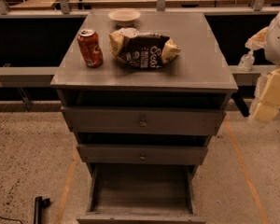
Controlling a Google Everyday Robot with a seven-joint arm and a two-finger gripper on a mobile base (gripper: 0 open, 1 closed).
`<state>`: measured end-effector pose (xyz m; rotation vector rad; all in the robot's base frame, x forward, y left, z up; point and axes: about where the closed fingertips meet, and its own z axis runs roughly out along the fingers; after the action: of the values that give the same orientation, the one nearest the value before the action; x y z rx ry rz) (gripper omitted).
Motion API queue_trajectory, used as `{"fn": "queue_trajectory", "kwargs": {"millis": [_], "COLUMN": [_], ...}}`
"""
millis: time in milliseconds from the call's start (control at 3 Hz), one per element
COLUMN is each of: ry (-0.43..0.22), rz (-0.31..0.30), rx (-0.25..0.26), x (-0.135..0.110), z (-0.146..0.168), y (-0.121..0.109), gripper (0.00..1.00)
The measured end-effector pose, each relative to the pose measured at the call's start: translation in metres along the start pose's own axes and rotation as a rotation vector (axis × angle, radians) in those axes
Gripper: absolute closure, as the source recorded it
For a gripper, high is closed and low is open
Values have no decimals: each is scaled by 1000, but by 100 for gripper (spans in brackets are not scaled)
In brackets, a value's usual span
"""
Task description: Place brown chip bag into bottom drawer
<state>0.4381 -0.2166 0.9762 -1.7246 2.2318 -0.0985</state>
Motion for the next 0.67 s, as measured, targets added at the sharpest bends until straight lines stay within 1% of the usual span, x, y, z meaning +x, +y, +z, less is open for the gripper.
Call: {"fn": "queue_trajectory", "kwargs": {"millis": [333, 667], "ry": [0, -71], "rz": [0, 4], "rx": [0, 36], "x": [0, -13], "z": [0, 11], "y": [0, -18], "gripper": [0, 0]}}
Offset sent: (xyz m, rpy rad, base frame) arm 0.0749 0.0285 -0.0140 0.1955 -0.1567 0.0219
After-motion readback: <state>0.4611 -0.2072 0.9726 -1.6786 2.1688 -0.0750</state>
